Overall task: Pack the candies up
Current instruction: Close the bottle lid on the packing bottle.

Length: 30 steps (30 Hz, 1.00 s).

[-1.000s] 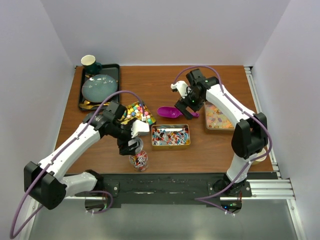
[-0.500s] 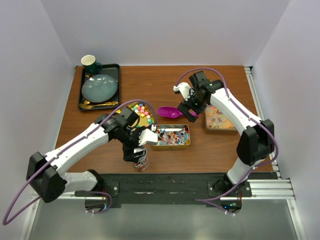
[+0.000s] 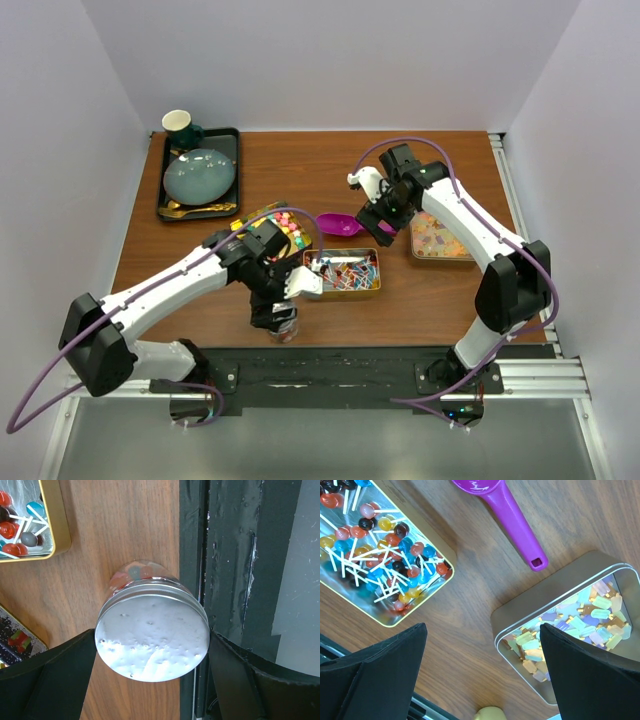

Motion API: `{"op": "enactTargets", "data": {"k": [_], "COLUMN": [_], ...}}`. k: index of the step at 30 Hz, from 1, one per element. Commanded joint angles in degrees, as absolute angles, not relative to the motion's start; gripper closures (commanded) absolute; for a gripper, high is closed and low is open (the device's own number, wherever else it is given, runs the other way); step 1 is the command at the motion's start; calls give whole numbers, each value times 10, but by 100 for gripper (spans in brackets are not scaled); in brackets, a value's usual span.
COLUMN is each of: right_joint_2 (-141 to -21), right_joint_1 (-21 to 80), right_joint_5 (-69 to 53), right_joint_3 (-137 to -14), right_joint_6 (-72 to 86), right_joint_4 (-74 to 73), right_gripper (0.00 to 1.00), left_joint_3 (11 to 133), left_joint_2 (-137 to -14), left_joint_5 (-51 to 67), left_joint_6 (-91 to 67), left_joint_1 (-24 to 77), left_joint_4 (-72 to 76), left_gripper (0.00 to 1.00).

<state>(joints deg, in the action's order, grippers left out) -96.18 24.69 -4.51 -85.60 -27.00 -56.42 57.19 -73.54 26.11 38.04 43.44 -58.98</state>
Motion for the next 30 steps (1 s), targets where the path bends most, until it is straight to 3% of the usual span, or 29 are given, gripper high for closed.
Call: {"op": "enactTargets", "data": {"k": [1,8,12,23,28,30], "right_joint_2": [-953,-958,-959,-952,-961,-973], "right_joint_1": [248,247,248,248,248,250], "right_joint_5": [-65,-74,-77,-79,-188,-306], "right_joint_3": [-869,-871,-867,-895,-944,-981], "right_joint_6": [-268,-269,-269,-275,-288,-307], "right_joint_4": [-564,-564,-562,-590,-638,-683], "right_gripper": [1,1,1,1,1,6], "left_joint_3": [589,605,613,610,576,570], "left_joint_2": [-740,-748,-751,-676,-607,-582], "left_joint_5": [251,208,214,248,270,241], "left_joint_6": [365,345,341,327,336,316], "left_joint_1": [446,459,462,429,380,351], "left_joint_4": [-584,-567,-567,-595,-606,-588], "left_gripper": [10,8,0,0,0,0]}}
